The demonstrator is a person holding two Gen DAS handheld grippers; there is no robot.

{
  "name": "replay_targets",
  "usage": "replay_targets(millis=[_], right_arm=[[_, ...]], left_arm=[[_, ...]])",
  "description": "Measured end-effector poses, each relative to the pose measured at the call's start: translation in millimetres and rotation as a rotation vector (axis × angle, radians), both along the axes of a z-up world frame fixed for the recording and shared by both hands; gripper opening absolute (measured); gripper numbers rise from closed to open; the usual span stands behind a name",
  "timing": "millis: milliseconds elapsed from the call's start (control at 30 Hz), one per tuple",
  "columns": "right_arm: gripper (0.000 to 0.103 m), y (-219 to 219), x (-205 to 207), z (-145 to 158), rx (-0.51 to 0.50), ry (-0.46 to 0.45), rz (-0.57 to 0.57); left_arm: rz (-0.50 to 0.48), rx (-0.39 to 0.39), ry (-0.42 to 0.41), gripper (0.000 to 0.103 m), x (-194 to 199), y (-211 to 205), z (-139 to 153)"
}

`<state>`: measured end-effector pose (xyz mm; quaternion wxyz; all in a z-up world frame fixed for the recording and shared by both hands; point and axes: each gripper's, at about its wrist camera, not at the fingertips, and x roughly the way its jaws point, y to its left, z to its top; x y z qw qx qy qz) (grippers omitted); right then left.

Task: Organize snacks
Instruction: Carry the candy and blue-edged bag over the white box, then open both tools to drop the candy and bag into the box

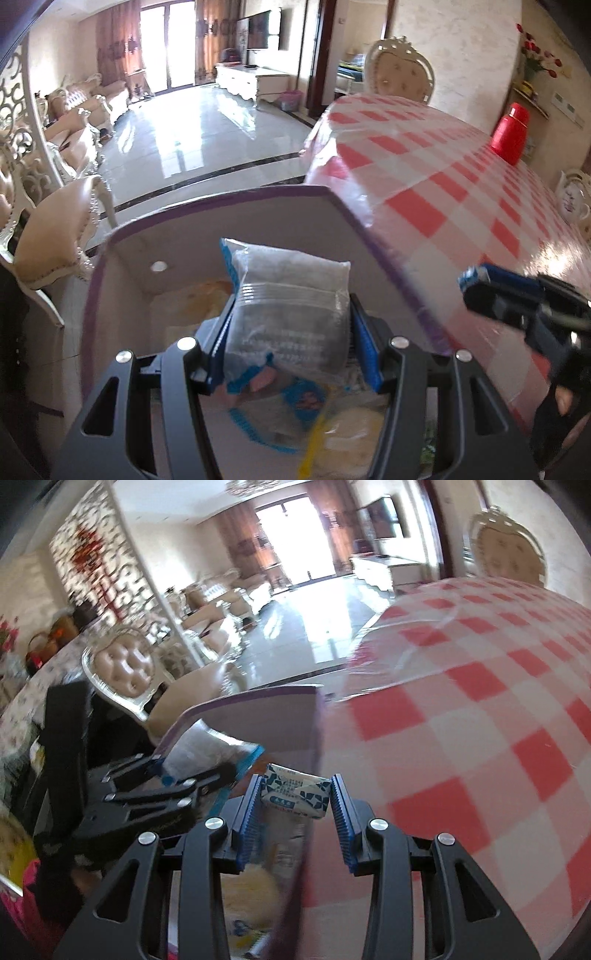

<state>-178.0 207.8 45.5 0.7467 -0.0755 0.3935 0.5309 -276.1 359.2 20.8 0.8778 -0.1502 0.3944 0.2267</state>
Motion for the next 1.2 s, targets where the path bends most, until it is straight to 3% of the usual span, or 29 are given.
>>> replay_targets(millis=[467, 567, 600, 633, 700, 867, 1000, 1200], right_arm=[[0.037, 32.3, -60.5, -7.2, -0.109, -0.088, 0.175], [0.040, 41.8, -69.8, -9.7, -0.125, -0.096, 0.214], [0.050, 45.5, -74.0, -9.1, -0.125, -0.111, 0.228], [0.076, 46.6, -79.7, -7.8, -0.130, -0.139, 0.232], [0.087, 45.1, -86.6, -4.8, -0.134, -0.181, 0.215], [0.087, 47.5, -87.8, -7.5, -0.217, -0.154, 0.162], [0.087, 54.3, -91.1, -15.1, -0.319, -0.102, 0.093], [0.087, 66.6, -93.6, -21.6, -0.439, -0.084, 0.016]], left_arm=[[0.071, 0.006, 0.032, 0.057, -21.4, 28.9, -9.7], [0.079, 0.018, 0.034, 0.062, -22.9, 30.7, -10.0], [0.087, 0.027, 0.027, 0.069, -24.4, 32.2, -8.6], [0.096, 0.030, 0.016, 0.090, -25.4, 33.4, -7.0], [0.139, 0.042, -0.001, 0.102, -31.7, 40.8, -2.3], [0.231, 0.026, 0.073, 0.102, -38.8, 59.1, -6.3], [0.341, 0.066, 0.118, 0.102, -49.2, 65.4, 0.7], [0.302, -0.014, 0.156, 0.102, -55.5, 69.6, -5.9]])
